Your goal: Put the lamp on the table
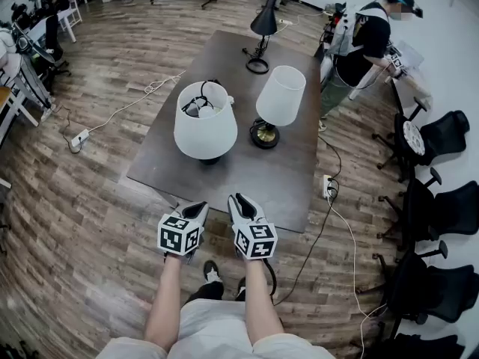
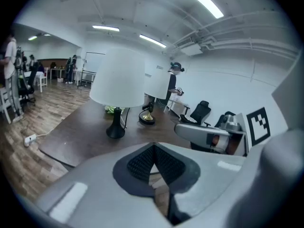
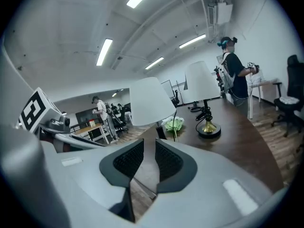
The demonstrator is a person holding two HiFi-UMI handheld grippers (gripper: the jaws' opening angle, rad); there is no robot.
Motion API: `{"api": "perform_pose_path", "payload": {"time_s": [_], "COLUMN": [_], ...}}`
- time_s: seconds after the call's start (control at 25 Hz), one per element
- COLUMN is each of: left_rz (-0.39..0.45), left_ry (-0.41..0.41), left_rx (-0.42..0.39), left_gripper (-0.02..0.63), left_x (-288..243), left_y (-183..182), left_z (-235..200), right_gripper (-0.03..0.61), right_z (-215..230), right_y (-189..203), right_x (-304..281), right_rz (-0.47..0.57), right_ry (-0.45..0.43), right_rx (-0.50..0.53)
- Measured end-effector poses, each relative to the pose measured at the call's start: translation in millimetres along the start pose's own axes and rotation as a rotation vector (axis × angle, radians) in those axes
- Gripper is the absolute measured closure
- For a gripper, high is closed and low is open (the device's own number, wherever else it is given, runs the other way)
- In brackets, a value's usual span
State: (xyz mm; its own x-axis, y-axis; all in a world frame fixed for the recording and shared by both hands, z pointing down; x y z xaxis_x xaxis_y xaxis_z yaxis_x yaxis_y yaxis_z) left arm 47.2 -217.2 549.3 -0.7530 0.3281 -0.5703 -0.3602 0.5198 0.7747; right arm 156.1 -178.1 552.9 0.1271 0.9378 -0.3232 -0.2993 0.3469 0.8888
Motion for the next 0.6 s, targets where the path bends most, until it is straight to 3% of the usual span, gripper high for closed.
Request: {"api": "perform_pose_path", "payload": {"time_s": [0.08,0.16,0.32,0.48,0.6], "left_rz": [0.029,0.045,0.054,0.034,0.06], "left_ry": [-0.019,-0.039,-0.07,-0.083,-0.136], "left_rx": [0.072,0.09,0.034,-0.083,-0.062], "left_gripper": [0.612,0.612,0.612,0.612,0.612], "left_x": [7.0,13.4,23.0,25.2,39.8], "left_y": [2.4,3.5,6.6,10.6,9.7], "left_z": [14.0,28.0,48.1,68.8,80.3], "right_gripper": [0.486,0.491,0.505,0.512,0.525], "right_z": [-10.3,-19.5,-26.1,-15.3,-10.3], "right_y": [2.8,-1.9,-9.7,-6.2,-6.5], "right_x": [12.8,22.8,44.9,73.1,91.8], "right_rz": [0.001,-0.003,-0.003,-0.019,-0.005], "right_ry": [-0.03,-0.069,-0.12,-0.146,-0.159], "right_rx": [-0.028,-0.003,0.06,0.117,0.124]}}
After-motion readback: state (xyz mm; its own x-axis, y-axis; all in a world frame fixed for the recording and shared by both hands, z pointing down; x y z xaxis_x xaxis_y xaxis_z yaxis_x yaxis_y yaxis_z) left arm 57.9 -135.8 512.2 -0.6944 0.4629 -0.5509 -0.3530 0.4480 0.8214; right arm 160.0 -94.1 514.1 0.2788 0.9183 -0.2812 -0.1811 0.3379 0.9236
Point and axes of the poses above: the fingertips, and each gripper's own axes: x backward along the fingers, z to its right, y out of its underside, the point moved 3 cm from there along x, backward along the fingers, and after that the axes turned 4 degrees about -y, right-handed, at the moved point
